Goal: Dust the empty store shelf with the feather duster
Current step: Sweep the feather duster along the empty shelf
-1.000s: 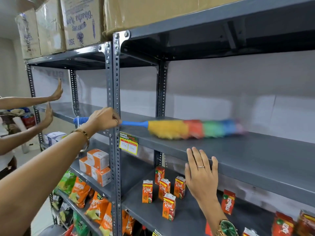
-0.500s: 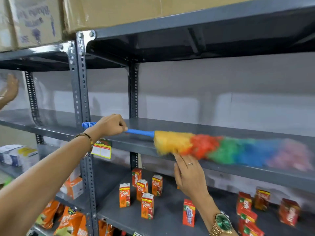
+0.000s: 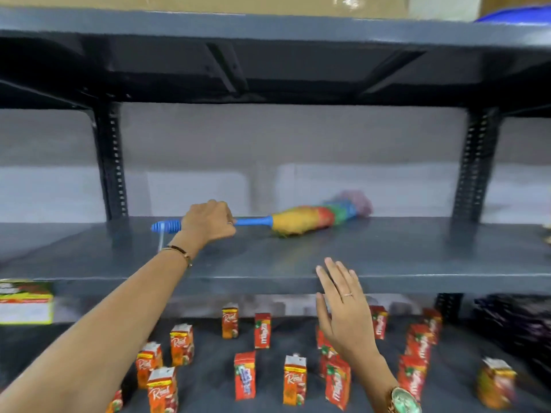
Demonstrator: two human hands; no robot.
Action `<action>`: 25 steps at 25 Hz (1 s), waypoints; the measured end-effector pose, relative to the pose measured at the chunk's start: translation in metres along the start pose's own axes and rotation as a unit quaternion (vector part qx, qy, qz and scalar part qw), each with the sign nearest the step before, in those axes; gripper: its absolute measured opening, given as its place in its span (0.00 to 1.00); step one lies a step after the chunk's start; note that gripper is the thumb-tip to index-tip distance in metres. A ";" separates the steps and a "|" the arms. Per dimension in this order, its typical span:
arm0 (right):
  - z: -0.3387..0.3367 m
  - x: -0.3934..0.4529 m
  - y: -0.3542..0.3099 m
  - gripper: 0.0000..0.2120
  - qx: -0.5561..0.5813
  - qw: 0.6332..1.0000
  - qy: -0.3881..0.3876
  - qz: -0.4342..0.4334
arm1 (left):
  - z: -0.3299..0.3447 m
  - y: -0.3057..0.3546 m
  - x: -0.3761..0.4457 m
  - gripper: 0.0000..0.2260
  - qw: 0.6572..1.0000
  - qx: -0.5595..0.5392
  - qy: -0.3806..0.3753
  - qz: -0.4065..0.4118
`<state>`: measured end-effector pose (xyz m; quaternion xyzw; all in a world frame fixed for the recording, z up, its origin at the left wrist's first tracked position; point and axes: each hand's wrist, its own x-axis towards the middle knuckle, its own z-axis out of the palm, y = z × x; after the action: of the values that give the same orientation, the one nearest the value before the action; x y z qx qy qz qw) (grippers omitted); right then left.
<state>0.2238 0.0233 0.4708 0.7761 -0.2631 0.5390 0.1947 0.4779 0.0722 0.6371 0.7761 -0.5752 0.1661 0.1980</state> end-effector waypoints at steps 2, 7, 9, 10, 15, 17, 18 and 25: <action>-0.015 -0.008 0.021 0.21 -0.024 0.999 -0.015 0.031 | 0.012 0.014 0.011 0.12 0.999 -0.038 -0.015 0.031; -0.035 -0.010 0.047 0.20 -0.086 0.993 -0.078 0.008 | 0.026 0.086 0.029 0.13 0.997 -0.022 -0.013 0.079; -0.042 -0.012 0.054 0.22 -0.077 0.993 -0.087 0.014 | 0.025 0.121 0.035 0.13 0.992 -0.028 0.020 0.119; -0.045 -0.012 0.057 0.23 -0.066 0.994 -0.088 0.021 | 0.027 0.132 0.037 0.13 0.990 -0.038 0.016 0.137; -0.049 -0.012 0.059 0.22 -0.033 0.995 -0.084 0.037 | 0.045 0.176 0.042 0.13 0.991 -0.024 -0.017 0.134; -0.047 -0.012 0.057 0.22 -0.029 0.996 -0.079 0.040 | 0.036 0.193 0.045 0.12 0.990 -0.017 0.014 0.136; -0.048 -0.012 0.057 0.22 -0.029 0.996 -0.075 0.044 | 0.034 0.193 0.048 0.12 0.989 -0.033 0.011 0.142; -0.048 -0.012 0.056 0.21 -0.043 0.995 -0.070 0.049 | 0.044 0.152 0.046 0.13 0.992 -0.049 -0.035 0.111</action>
<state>0.1505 0.0095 0.4775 0.7891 -0.3366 0.4805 0.1818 0.3469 -0.0274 0.6387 0.7021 -0.6718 0.1313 0.1960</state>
